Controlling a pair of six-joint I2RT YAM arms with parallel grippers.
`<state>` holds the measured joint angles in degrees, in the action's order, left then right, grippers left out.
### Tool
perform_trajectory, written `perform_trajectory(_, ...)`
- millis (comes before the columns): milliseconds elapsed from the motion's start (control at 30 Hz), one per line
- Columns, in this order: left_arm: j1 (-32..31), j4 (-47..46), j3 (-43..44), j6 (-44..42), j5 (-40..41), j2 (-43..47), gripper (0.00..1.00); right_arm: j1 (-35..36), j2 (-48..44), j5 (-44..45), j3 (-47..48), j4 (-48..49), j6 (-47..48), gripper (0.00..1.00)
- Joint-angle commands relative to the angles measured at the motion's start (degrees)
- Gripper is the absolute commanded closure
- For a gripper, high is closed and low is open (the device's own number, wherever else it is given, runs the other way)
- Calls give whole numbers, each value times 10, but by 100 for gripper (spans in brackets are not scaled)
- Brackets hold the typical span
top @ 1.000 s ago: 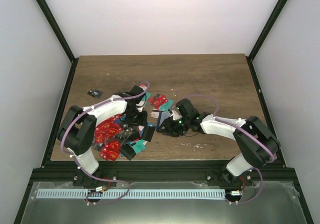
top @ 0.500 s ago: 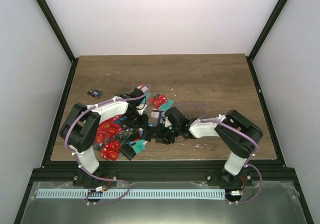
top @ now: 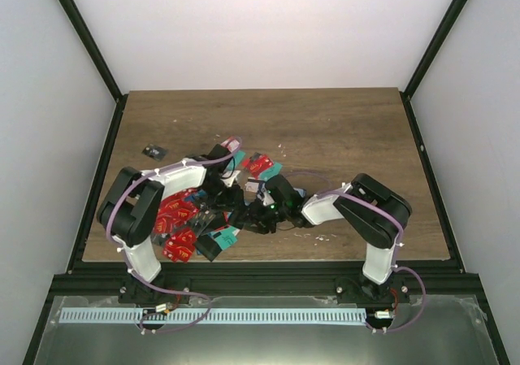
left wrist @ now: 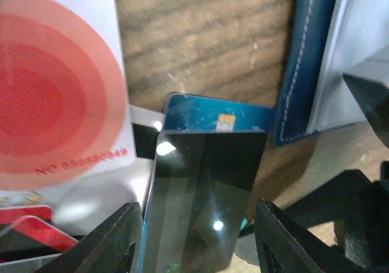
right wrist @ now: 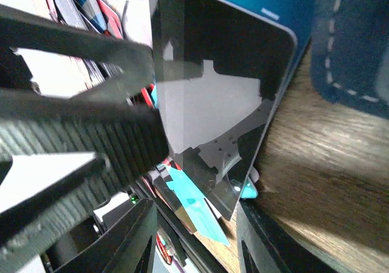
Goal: Put the credit cards into the card holder
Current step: Pick up the credit card from the center of the board.
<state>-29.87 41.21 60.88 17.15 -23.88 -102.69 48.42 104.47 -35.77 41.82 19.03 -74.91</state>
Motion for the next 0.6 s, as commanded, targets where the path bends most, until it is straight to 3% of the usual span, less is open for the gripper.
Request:
perform_trajectory(0,-2,-15,-69,28,-33,-8,47,1,24,21,-34,24,-24,61)
perform_trajectory(367,-4,-76,-180,87,-127,72,50,-11,-1,-5,-77,173,13,63)
perform_trajectory(567,-4,-85,-199,102,-113,93,51,-11,-18,-28,-81,209,51,64)
